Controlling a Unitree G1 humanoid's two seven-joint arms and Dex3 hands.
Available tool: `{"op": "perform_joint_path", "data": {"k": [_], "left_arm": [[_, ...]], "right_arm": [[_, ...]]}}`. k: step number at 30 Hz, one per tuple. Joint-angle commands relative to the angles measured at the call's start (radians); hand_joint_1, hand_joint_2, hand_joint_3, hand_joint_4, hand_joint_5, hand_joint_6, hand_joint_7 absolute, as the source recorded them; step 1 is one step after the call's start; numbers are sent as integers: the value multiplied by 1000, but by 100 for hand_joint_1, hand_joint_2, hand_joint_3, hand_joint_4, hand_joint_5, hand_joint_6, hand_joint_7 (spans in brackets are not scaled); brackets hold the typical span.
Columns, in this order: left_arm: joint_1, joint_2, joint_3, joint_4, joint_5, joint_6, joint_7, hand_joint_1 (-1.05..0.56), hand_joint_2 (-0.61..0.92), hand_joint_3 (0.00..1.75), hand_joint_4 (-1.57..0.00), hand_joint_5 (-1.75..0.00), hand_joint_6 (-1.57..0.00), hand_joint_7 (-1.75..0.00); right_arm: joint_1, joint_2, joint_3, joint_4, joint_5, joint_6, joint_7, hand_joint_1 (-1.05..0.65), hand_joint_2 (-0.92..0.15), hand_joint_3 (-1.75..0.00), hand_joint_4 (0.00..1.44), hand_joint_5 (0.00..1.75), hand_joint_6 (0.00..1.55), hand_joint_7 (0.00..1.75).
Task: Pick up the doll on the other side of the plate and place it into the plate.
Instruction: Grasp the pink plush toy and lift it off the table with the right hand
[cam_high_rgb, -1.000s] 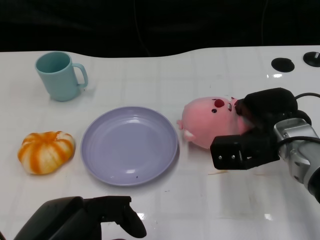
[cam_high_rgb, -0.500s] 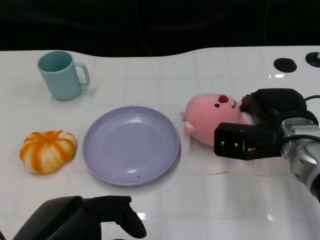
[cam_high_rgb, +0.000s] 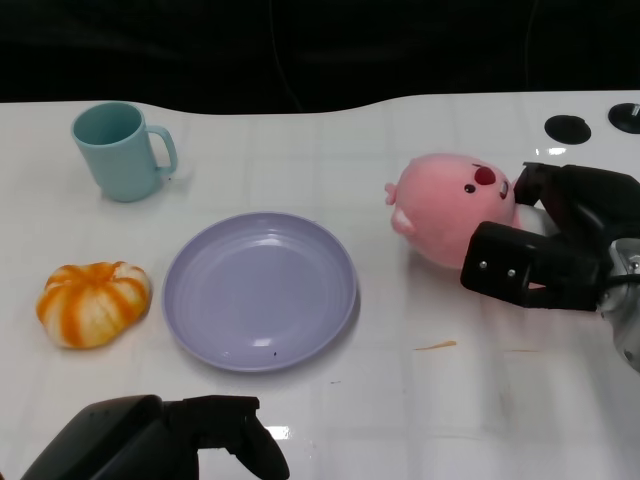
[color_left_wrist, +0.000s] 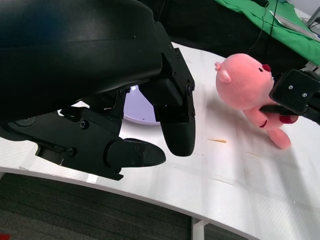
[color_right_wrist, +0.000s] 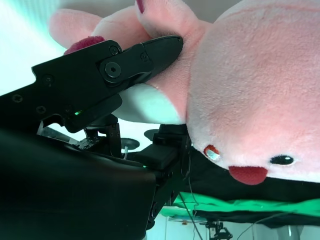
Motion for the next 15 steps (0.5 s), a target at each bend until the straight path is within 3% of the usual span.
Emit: {"op": "perform_joint_path", "data": {"k": [1, 2, 3, 5, 8, 10, 15], "left_arm": [[7, 21, -17, -37, 5, -58, -12, -23, 92, 36, -61, -161, -72, -89], [6, 21, -18, -35, 5, -60, -10, -22, 92, 36, -62, -161, -73, -89], [5, 21, -19, -35, 6, -62, -9, -22, 92, 36, -62, -161, -73, -89], [1, 21, -22, -32, 6, -61, -9, -23, 92, 36, -62, -161, -72, -89], [-4, 19, -31, -28, 12, -59, -7, -23, 92, 36, -62, -162, -72, -89], [-7, 16, -40, -23, 22, -63, -1, -23, 92, 36, -62, -162, -72, -89], [-15, 8, -60, -24, 37, -51, 2, -23, 92, 36, -62, -162, -73, -89]], "right_arm": [[19, -7, -45, -64, 31, 3, -22, -25, -87, -29, 91, 175, 64, 174], [20, -3, -56, -77, 42, -6, -21, -24, -80, -43, 92, 175, 64, 174], [21, -2, -63, -86, 50, -12, -21, -22, -67, -70, 93, 175, 67, 174], [15, 7, -75, -109, 69, -29, -19, -22, -57, -89, 94, 175, 70, 175], [-5, 23, -73, -135, 80, -48, -4, -25, -55, -100, 96, 175, 72, 175], [-19, 40, -68, -158, 86, -69, 7, -24, -46, -118, 98, 175, 76, 175], [-46, 81, -49, -212, 76, -79, 48, -26, -38, -131, 98, 175, 76, 175]]}}
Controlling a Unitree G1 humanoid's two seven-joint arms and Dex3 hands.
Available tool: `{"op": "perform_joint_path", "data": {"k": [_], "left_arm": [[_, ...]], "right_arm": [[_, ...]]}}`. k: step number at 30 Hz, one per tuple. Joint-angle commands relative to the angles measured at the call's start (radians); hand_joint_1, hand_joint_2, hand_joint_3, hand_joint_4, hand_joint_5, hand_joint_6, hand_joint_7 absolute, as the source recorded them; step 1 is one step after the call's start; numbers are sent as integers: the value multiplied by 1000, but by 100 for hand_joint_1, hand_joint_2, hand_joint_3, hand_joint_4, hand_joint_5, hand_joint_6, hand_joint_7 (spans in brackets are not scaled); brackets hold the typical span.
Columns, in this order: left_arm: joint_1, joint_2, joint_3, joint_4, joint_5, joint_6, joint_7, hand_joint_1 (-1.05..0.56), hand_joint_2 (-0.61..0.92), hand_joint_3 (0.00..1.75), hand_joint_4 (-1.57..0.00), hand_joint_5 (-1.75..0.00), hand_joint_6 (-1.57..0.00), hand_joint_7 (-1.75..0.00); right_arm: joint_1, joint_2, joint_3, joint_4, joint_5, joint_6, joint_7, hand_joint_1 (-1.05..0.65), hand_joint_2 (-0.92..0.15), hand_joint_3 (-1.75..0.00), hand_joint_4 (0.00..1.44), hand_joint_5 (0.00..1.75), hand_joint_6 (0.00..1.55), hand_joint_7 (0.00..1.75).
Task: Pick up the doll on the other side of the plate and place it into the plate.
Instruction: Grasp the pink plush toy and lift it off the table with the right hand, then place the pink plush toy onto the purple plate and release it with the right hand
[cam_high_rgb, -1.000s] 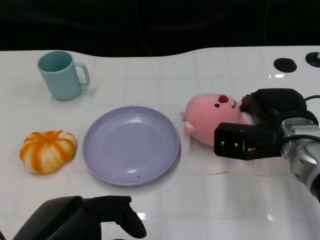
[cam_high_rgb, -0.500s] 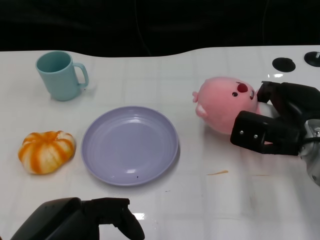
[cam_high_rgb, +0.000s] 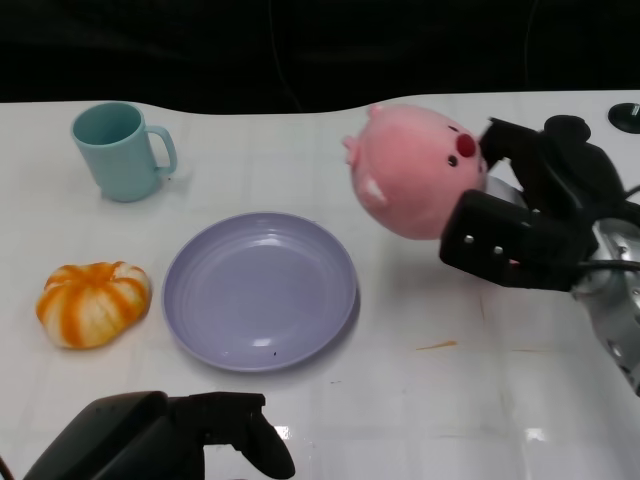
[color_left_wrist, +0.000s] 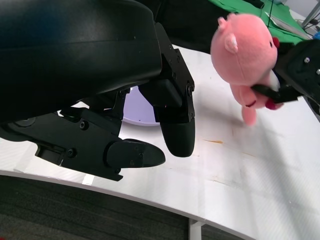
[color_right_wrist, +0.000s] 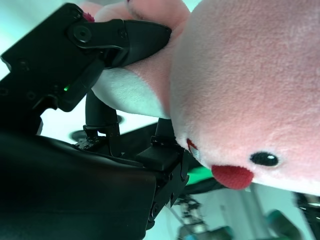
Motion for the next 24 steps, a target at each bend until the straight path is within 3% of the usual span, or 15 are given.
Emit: {"op": "perform_joint_path", "data": {"k": [1, 7, 13, 22, 23, 24], "left_arm": [[4, 5, -45, -28, 30, -49, 0, -23, 92, 36, -62, -162, -73, -89], [0, -4, -67, -32, 49, -38, 4, -23, 92, 36, -62, -162, -73, -88], [-7, -9, -95, -35, 75, -30, 10, -24, 92, 35, -63, -164, -74, -88], [-17, -19, -125, -45, 107, -9, 7, -25, 92, 35, -63, -162, -73, -88], [-19, -21, -128, -45, 109, -8, 7, -25, 92, 35, -63, -162, -73, -88], [-20, -22, -131, -43, 109, -9, 8, -25, 92, 35, -63, -161, -73, -88]], "right_arm": [[-47, 21, 17, -51, -5, -20, 22, -26, -37, -134, 98, 175, 76, 175], [-69, 81, 39, -100, 2, -26, 66, -26, -33, -142, 102, 175, 77, 175], [-102, 147, 116, -89, -37, -49, 99, -23, -25, -146, 102, 175, 79, 175], [-126, 244, 189, -65, -75, 14, 157, -27, -31, -130, 99, 175, 76, 174], [-128, 250, 192, -61, -73, 16, 167, -28, -34, -128, 97, 175, 72, 170], [-129, 255, 195, -56, -74, 17, 174, -28, -39, -118, 94, 175, 76, 145]]}}
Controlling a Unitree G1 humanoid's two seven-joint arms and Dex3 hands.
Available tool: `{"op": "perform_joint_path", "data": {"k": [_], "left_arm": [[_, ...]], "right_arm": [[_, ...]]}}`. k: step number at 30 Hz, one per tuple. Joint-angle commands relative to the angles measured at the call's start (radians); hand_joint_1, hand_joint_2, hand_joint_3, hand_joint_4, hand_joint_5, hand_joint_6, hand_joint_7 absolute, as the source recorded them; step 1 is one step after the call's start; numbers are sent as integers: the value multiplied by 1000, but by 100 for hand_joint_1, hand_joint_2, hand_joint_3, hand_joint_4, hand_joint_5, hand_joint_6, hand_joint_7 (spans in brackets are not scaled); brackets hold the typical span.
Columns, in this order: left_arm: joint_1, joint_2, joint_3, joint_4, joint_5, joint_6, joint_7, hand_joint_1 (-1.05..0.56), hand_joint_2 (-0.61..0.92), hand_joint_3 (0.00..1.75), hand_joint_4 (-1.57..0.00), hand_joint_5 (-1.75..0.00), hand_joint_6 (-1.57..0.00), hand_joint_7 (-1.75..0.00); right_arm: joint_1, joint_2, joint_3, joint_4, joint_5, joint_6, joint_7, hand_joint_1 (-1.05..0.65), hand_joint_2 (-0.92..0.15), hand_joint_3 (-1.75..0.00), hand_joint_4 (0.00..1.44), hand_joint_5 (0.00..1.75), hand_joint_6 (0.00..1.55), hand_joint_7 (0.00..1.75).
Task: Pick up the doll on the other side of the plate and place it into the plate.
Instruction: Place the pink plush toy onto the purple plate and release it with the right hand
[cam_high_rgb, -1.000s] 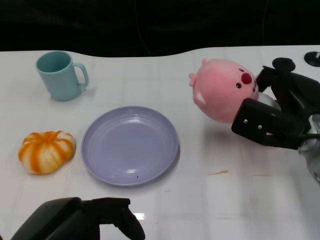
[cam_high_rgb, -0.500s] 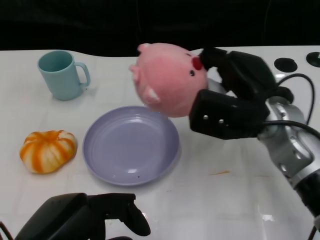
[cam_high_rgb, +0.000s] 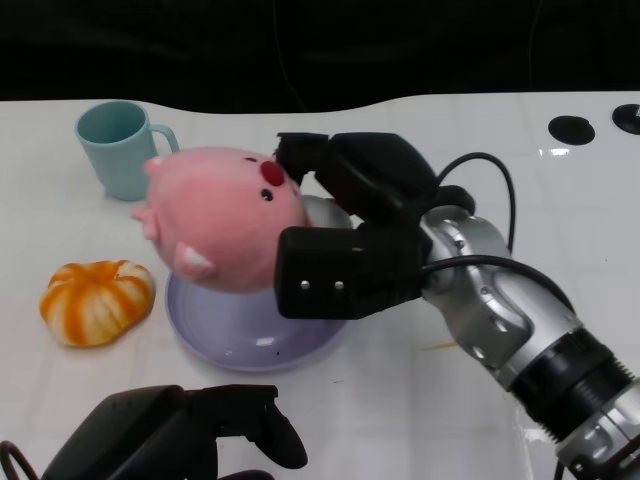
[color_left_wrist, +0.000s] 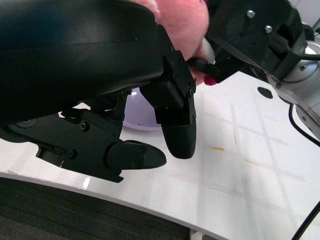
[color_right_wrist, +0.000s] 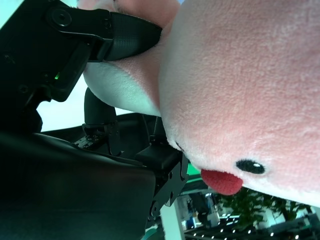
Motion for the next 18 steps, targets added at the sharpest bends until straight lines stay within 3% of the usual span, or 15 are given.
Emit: {"op": "perform_joint_path", "data": {"k": [1, 2, 3, 5, 6, 7, 9, 11, 12, 14, 18], "left_arm": [[6, 9, -53, -43, 22, -63, -8, -25, 92, 35, -63, -160, -73, -89], [5, 7, -55, -42, 23, -63, -9, -25, 92, 35, -64, -160, -73, -89], [4, 6, -57, -42, 25, -61, -10, -26, 92, 35, -64, -160, -73, -89], [2, 6, -58, -43, 28, -58, -12, -26, 92, 35, -64, -159, -73, -90], [2, 7, -57, -42, 27, -58, -13, -26, 92, 36, -63, -159, -72, -90], [2, 7, -55, -41, 24, -57, -14, -26, 92, 36, -64, -159, -72, -90], [2, 8, -51, -41, 19, -53, -16, -26, 92, 36, -63, -160, -72, -91], [4, 11, -44, -39, 13, -58, -15, -26, 92, 36, -63, -160, -72, -91], [5, 13, -41, -39, 11, -60, -15, -26, 92, 36, -63, -161, -72, -91], [8, 15, -37, -36, 8, -65, -12, -26, 92, 36, -63, -161, -72, -91], [11, 20, -27, -30, -2, -75, -9, -25, 92, 35, -63, -162, -72, -91]], "right_arm": [[-30, 12, 8, 16, -3, 12, 23, -29, -44, -104, 93, 175, 81, 122], [-30, 15, 12, 22, -8, 10, 22, -30, -53, -81, 92, 175, 84, 119], [-31, 18, 17, 30, -15, 11, 19, -31, -58, -69, 91, 175, 84, 121], [-30, 25, 18, 39, -18, 13, 18, -31, -69, -44, 92, 175, 75, 146], [-31, 27, 18, 44, -18, 13, 16, -30, -74, -36, 94, 175, 69, 163], [-32, 29, 17, 46, -18, 21, 23, -29, -75, -33, 94, 175, 67, 169], [-35, 30, 16, 44, -16, 36, 35, -30, -82, -25, 88, 175, 62, 139], [-39, 33, 15, 39, -16, 68, 54, -30, -86, -13, 79, 174, 72, 70], [-42, 33, 16, 37, -17, 81, 63, -30, -88, -9, 75, 171, 76, 47], [-44, 30, 14, 35, -13, 92, 76, -34, -90, -3, 65, 153, 76, 19], [-42, -3, 21, -9, -12, 96, 140, -54, -92, -8, 40, 87, 67, 4]]}}
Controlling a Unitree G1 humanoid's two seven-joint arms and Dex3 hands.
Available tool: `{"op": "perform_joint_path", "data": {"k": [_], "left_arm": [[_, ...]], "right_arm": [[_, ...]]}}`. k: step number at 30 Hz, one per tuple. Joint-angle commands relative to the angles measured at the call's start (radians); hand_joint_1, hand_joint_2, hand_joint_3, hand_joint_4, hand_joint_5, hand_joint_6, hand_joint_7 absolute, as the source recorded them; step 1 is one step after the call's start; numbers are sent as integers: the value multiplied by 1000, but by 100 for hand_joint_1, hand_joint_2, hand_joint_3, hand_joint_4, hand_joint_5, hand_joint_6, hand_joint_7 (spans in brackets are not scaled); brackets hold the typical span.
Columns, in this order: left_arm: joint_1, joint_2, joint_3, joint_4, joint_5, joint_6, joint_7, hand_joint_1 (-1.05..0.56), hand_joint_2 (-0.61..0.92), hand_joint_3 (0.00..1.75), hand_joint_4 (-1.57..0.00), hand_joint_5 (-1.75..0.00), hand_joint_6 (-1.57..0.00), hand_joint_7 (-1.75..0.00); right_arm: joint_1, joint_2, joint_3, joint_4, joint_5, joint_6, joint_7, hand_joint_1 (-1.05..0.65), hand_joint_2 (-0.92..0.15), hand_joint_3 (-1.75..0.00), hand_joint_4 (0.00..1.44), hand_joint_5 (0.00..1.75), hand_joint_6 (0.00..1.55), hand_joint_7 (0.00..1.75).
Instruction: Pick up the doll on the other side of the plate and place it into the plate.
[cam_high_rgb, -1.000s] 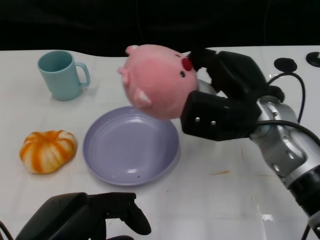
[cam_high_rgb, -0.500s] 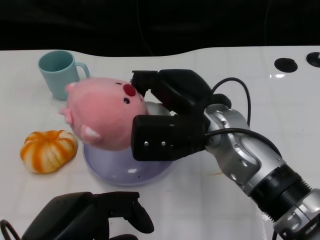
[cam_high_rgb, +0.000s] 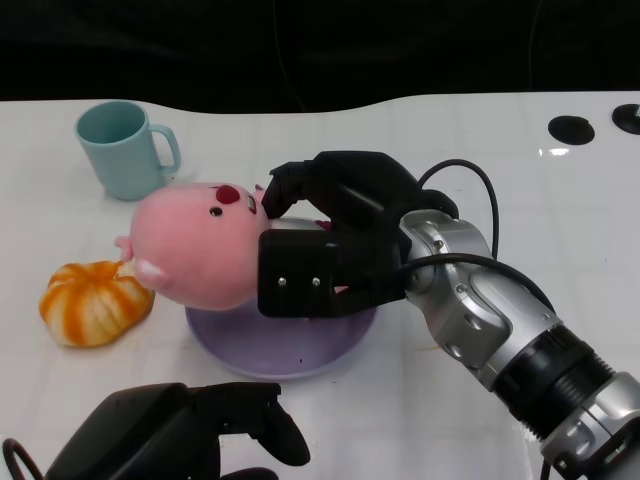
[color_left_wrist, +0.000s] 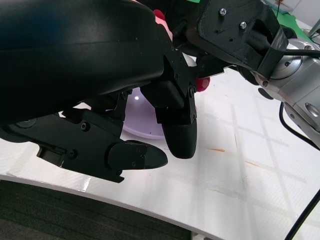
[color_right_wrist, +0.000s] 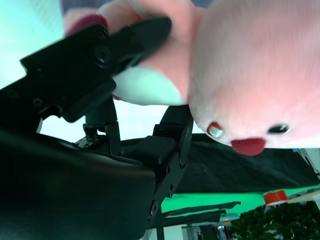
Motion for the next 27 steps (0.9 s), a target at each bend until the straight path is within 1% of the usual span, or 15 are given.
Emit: {"op": "perform_joint_path", "data": {"k": [1, 2, 3, 5, 7, 11, 16, 19, 21, 23, 26, 27], "left_arm": [[18, 26, -17, -28, -12, -83, -8, -25, 92, 34, -63, -163, -72, -91], [19, 27, -16, -27, -12, -85, -6, -25, 92, 34, -63, -163, -72, -91], [18, 28, -15, -25, -13, -86, -6, -24, 92, 33, -63, -164, -72, -91], [18, 29, -12, -22, -15, -87, -5, -24, 92, 33, -63, -164, -72, -90], [17, 31, -8, -12, -21, -97, 0, -24, 92, 32, -63, -165, -72, -90], [16, 36, -2, 5, -28, -116, 11, -24, 92, 33, -63, -165, -72, -90], [13, 39, 0, 21, -28, -132, 19, -24, 92, 33, -62, -166, -73, -90], [9, 36, -4, 25, -27, -132, 19, -24, 92, 33, -62, -165, -73, -90], [5, 35, -7, 27, -25, -131, 18, -24, 92, 34, -62, -166, -73, -89], [0, 33, -9, 32, -27, -129, 18, -24, 92, 34, -62, -165, -73, -89], [-5, 32, -11, 40, -29, -135, 22, -24, 92, 34, -62, -165, -72, -90], [-7, 32, -11, 42, -29, -136, 22, -24, 91, 34, -62, -165, -72, -90]], "right_arm": [[-19, -33, -1, -59, -1, 18, 67, -58, -92, -12, 38, 70, 62, 2], [-21, -41, 1, -80, -4, 33, 99, -60, -92, -13, 37, 61, 59, 1], [-22, -46, 1, -95, -6, 43, 121, -64, -92, -17, 31, 53, 50, 1], [-25, -52, -2, -130, -2, 73, 168, -68, -92, -20, 26, 47, 42, 0], [-28, -54, -6, -152, 1, 86, 187, -70, -92, -22, 23, 44, 38, 0], [-32, -62, -9, -190, 5, 90, 211, -73, -92, -23, 21, 44, 37, 0], [-23, -56, -42, -254, 42, 102, 234, -72, -92, -26, 17, 45, 34, 0], [-17, -61, -72, -300, 72, 100, 237, -70, -92, -27, 18, 47, 36, 1], [-13, -76, -88, -334, 87, 93, 244, -68, -92, -28, 20, 55, 38, 2], [-3, -105, -108, -384, 110, 91, 275, -67, -92, -28, 21, 58, 39, 2], [34, -147, -146, -469, 161, 92, 319, -64, -92, -28, 23, 63, 43, 4], [55, -155, -165, -502, 186, 99, 331, -62, -92, -26, 23, 69, 45, 5]]}}
